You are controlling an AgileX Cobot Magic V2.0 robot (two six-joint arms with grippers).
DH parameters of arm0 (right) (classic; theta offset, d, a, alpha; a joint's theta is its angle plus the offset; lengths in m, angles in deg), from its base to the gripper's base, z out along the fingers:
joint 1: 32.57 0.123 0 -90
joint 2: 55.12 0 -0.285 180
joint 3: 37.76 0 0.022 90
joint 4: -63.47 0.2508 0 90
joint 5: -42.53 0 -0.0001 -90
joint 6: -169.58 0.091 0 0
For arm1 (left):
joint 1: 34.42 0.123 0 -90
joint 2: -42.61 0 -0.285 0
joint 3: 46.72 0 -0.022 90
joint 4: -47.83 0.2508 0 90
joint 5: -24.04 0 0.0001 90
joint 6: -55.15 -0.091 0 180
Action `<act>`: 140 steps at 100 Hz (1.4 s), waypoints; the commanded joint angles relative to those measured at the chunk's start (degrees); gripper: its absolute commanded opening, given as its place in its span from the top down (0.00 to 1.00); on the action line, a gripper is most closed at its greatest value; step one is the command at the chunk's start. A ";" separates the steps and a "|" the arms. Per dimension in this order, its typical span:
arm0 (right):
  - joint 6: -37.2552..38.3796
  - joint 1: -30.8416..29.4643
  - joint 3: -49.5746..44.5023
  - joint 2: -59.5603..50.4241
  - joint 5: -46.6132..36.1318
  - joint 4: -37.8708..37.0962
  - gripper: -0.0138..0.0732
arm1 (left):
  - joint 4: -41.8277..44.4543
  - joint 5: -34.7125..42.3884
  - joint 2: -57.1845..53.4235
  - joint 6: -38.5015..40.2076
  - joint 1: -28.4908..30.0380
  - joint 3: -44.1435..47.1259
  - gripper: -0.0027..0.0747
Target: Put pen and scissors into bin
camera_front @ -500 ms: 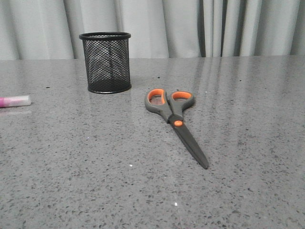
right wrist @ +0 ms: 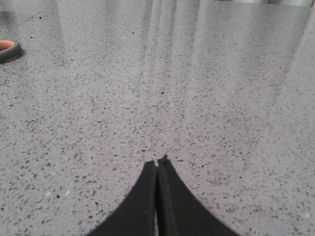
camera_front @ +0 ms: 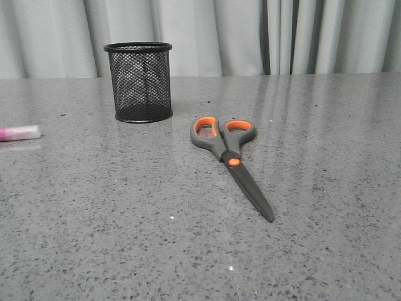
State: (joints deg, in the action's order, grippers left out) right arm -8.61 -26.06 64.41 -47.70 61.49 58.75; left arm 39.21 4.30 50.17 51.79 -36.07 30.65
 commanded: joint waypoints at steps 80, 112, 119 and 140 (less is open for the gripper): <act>-0.03 -0.24 -0.75 -1.33 -30.76 33.61 0.92 | -44.72 13.97 -1.89 0.55 -0.19 2.31 0.99; -0.13 -0.24 3.86 -1.33 -23.81 40.48 0.92 | -51.82 14.87 -1.89 0.55 -0.19 1.08 0.96; -0.25 -0.24 6.18 -1.33 -18.96 39.76 0.86 | -50.60 14.11 -1.89 -1.52 -0.19 -1.04 0.84; -0.25 -0.24 13.54 -0.65 -10.06 28.63 0.54 | -47.17 6.60 1.57 -17.63 -0.19 -10.28 0.49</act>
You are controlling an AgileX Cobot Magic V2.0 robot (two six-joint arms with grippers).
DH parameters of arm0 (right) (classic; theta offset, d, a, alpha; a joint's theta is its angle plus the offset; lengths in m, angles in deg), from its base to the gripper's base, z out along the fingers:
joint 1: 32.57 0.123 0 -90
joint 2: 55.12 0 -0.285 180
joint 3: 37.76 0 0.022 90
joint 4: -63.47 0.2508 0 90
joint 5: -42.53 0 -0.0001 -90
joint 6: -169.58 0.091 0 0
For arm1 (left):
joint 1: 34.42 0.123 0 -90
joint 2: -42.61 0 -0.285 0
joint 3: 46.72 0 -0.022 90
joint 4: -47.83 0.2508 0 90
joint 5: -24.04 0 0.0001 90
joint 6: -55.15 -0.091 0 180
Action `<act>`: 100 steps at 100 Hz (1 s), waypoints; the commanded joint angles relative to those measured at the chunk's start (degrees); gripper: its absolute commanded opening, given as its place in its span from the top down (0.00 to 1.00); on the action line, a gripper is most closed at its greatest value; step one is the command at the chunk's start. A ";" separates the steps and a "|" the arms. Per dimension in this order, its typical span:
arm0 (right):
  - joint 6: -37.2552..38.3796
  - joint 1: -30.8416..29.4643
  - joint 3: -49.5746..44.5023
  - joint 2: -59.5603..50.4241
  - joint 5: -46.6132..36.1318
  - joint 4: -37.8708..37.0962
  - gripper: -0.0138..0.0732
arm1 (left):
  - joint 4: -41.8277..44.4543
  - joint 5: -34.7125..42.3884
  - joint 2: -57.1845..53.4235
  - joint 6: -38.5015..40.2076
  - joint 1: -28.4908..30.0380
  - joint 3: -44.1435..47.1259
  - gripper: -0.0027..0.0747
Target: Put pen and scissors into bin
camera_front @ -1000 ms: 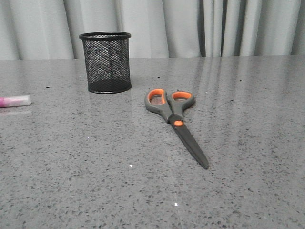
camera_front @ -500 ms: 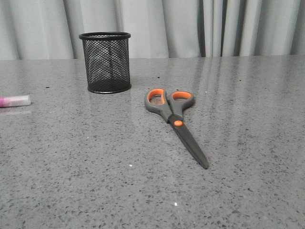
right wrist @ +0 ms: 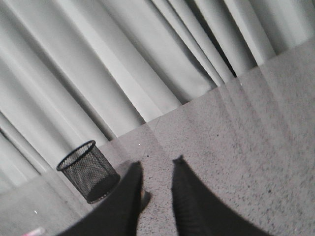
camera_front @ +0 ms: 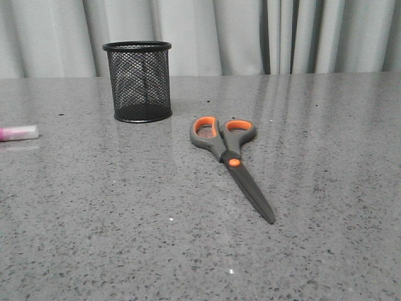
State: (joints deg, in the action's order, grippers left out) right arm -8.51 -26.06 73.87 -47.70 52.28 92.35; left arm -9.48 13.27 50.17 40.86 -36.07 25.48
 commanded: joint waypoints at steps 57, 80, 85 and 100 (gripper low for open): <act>-0.35 -0.24 7.17 9.39 2.36 -9.66 0.50 | 25.61 -33.56 44.76 -20.59 -0.19 -37.57 0.34; -0.35 -0.24 7.17 9.39 2.36 -9.66 0.50 | 33.37 -40.01 60.47 -32.23 -0.42 -49.36 0.51; -0.35 -0.14 7.17 9.39 2.48 -9.66 0.50 | 34.42 -42.09 64.00 -35.87 -0.76 -51.94 0.51; -0.35 -0.02 7.17 9.39 3.30 -9.66 0.50 | 34.98 -47.34 74.30 -47.24 -2.12 -58.67 0.51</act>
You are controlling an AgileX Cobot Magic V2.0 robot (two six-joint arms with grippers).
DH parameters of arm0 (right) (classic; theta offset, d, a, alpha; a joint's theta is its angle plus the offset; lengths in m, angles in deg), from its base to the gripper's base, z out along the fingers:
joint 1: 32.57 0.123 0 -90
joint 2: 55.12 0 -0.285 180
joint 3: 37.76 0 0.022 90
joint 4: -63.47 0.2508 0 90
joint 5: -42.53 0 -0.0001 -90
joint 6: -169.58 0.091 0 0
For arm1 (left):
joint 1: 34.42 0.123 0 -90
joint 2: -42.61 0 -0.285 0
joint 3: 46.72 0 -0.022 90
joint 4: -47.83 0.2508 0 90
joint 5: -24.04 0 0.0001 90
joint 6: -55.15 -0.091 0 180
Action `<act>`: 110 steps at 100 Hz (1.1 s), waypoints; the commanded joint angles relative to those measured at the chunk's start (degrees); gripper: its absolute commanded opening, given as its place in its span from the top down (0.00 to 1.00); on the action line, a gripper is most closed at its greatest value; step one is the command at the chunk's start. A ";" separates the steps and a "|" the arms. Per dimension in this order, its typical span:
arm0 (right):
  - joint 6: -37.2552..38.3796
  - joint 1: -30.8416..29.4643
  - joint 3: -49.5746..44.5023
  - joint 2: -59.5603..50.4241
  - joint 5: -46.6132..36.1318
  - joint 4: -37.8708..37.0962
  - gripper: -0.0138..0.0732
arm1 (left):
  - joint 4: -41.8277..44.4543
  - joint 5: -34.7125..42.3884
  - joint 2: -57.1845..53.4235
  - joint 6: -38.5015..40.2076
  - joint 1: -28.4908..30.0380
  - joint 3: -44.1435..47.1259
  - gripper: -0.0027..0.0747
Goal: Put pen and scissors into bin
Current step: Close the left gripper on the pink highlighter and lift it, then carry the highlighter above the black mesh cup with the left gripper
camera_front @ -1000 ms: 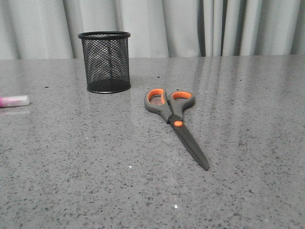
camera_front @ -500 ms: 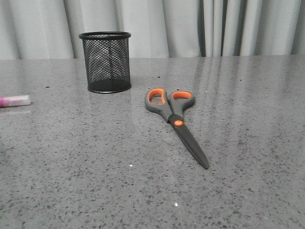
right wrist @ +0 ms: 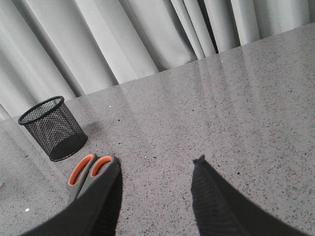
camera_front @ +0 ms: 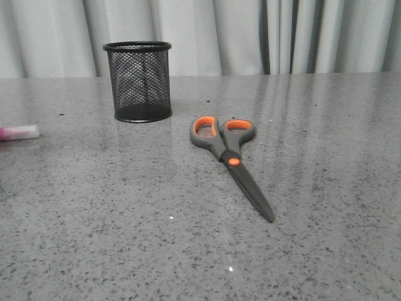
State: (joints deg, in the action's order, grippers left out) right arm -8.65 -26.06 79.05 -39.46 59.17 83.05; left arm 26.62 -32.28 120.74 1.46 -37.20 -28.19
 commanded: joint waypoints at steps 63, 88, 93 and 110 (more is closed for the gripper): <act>-0.22 1.45 1.99 1.15 -2.81 -0.35 0.50 | 2.13 -8.03 19.09 -29.54 -1.39 -15.97 0.51; -0.22 1.45 1.99 1.15 -1.93 -0.35 0.50 | 2.80 -7.31 23.20 -29.54 -1.39 -15.97 0.52; -0.22 1.45 1.99 1.15 -1.68 -0.35 0.50 | 3.32 -7.23 23.79 -29.54 -1.39 -15.97 0.52; -0.22 1.45 1.99 1.15 -1.57 -0.25 0.50 | 4.44 -7.36 26.27 -29.54 -1.39 -15.97 0.53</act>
State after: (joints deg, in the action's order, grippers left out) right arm -8.65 -24.89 79.05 -39.46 61.50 83.05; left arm 31.57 -40.19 147.89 -27.97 -38.24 -42.54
